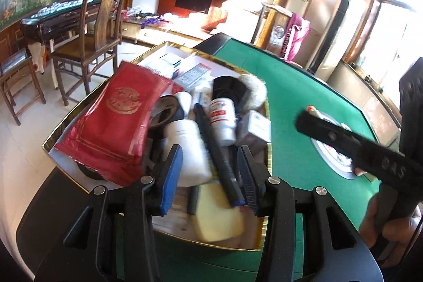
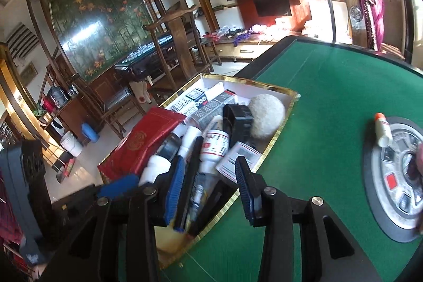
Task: Organize objects
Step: 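Lower both bottles into the tray and open both tools, then grasp the orange-capped white bottle with the left tool while the right tool grasps the pink fluffy keychain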
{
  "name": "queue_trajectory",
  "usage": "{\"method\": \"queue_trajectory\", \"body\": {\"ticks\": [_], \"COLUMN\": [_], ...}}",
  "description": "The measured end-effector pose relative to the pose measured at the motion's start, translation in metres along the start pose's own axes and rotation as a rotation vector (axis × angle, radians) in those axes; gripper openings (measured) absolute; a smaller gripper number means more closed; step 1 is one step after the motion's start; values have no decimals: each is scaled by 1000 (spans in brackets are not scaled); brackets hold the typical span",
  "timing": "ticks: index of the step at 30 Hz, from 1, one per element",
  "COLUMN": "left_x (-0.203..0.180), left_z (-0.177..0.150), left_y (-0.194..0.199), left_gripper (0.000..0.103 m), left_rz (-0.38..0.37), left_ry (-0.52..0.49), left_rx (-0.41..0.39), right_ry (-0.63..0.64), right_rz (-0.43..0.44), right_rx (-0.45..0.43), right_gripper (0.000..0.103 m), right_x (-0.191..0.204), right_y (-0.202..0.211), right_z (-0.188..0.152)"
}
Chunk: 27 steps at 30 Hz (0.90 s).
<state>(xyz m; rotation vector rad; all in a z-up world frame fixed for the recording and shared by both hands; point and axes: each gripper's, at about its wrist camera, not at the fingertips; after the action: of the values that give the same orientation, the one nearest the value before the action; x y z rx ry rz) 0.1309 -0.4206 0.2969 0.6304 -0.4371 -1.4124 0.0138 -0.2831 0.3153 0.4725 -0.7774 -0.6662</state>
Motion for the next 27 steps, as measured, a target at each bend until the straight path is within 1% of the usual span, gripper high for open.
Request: {"method": "queue_trajectory", "body": {"ticks": [2, 4, 7, 9, 12, 13, 14, 16, 17, 19, 22, 24, 27], "left_x": [-10, -26, -56, -82, -115, -126, -137, -162, -172, -192, -210, -220, -228], "left_z": [3, 8, 23, 38, 67, 76, 85, 101, 108, 120, 131, 134, 138], "left_y": [3, 3, -5, -13, -36, -46, -57, -82, -96, -123, -163, -188, -213], "left_gripper": [44, 52, 53, 53, 53, 53, 53, 54, 54, 54, 54, 54, 54], "left_rz": [-19, -51, -96, -144, -211, -216, -220, -266, -275, -281, -228, -212, -195], "left_ry": [-15, -45, -102, -138, -175, -181, -183, -182, -175, -168, -165, -167, -151], "left_rx": [-1, 6, 35, 58, 87, 105, 128, 184, 204, 246, 283, 327, 343], "right_ry": [-10, -26, -74, -117, -178, -204, -227, -274, -294, -346, -409, -431, -450], "right_rz": [-12, -28, -72, -100, -145, -156, -161, -164, -162, -136, -84, -52, -21], "right_rx": [-20, -41, -91, -119, -163, -175, -186, -207, -215, -237, -245, -242, -227], "right_gripper": [40, 40, 40, 40, 43, 43, 44, 44, 44, 44, 45, 45, 45], "right_x": [-14, -33, -73, -100, -145, -159, -172, -196, -204, -221, -231, -234, -237], "right_y": [21, 44, 85, 110, 147, 158, 166, 183, 189, 199, 204, 205, 206], "right_z": [-5, -9, -19, -26, -36, -41, -43, -48, -47, -45, -45, -47, -50]}}
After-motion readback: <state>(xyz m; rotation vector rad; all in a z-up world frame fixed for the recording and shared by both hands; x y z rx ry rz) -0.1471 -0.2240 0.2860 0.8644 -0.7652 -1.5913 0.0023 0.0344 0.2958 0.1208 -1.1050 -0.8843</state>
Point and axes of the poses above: each gripper's, at about its wrist camera, not at the fingertips, and y roughly against the way its jaws point, x to its left, z to its top, and after that the axes turned 14 degrees about -y, right-handed
